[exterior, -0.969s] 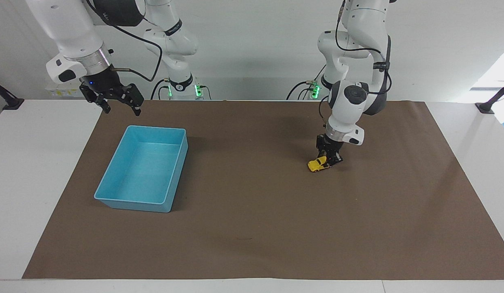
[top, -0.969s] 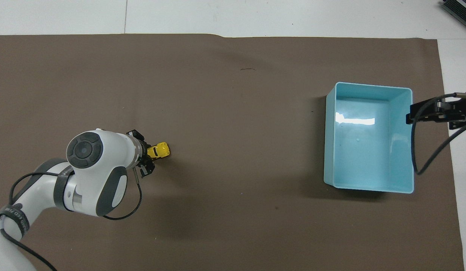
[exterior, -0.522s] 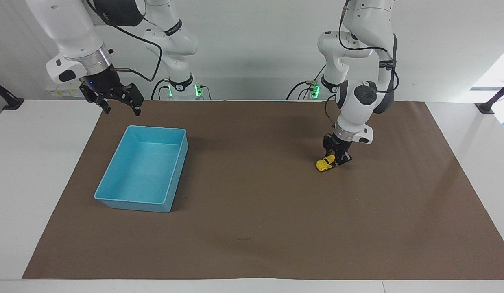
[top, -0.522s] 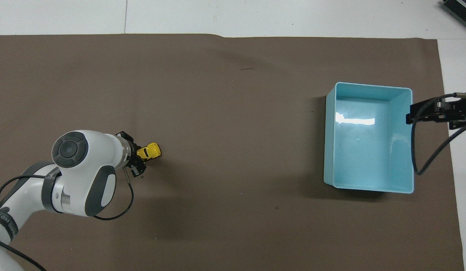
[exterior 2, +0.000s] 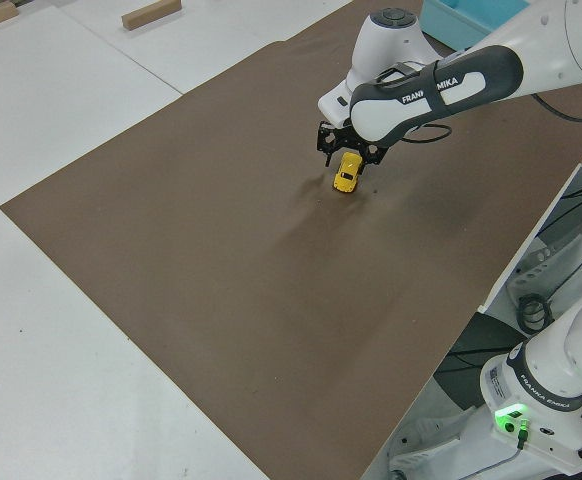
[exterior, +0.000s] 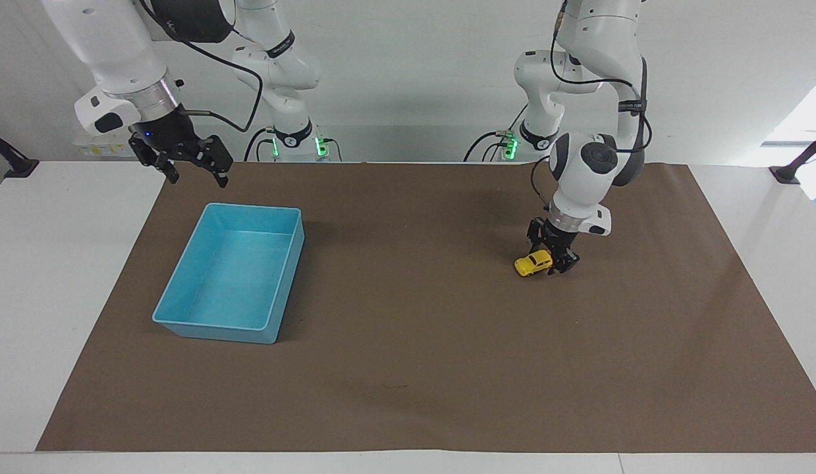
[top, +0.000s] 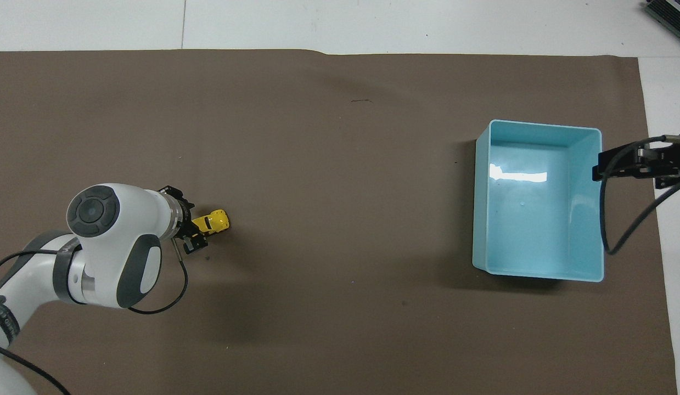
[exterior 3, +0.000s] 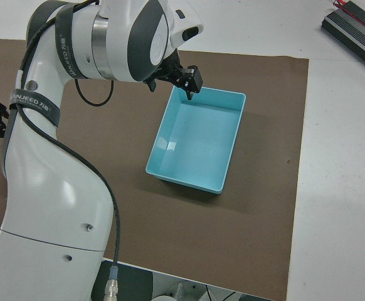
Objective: Wind up and store yellow beetle car
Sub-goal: 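Drag the yellow car back toward the robot with the left gripper, then open the left gripper to release the car rolling toward the bin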
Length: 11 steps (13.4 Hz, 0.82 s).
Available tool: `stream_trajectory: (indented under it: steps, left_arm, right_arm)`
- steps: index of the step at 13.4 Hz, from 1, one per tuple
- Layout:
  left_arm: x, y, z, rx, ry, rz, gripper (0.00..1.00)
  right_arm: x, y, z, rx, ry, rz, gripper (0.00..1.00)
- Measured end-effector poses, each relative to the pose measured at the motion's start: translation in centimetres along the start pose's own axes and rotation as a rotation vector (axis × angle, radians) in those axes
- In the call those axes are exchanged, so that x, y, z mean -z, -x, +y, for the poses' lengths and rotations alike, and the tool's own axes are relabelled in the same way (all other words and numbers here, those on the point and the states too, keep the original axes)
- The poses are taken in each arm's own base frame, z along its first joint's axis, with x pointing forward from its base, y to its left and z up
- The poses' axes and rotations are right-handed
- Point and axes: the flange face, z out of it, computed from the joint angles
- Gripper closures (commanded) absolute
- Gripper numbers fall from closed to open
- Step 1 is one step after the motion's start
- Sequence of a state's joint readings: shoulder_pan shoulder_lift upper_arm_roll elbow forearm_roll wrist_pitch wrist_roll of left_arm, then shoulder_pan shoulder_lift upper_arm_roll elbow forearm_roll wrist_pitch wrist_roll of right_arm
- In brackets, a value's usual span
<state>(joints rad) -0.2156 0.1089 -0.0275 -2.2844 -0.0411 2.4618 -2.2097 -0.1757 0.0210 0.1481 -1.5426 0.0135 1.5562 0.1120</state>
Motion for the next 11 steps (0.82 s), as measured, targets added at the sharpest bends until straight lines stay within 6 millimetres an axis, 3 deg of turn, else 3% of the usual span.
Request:
stream_trajectory:
  steps: [4, 11]
  left_arm:
    - [3.0, 3.4, 1.4, -0.087, -0.017, 0.011, 0.0]
    - [6.9, 7.9, 0.5, -0.446, -0.027, 0.009, 0.0]
  right_arm:
    - [0.0, 0.0, 0.0, 0.0, 0.0, 0.0, 0.0]
    - [0.0, 0.0, 0.0, 0.0, 0.0, 0.0, 0.0]
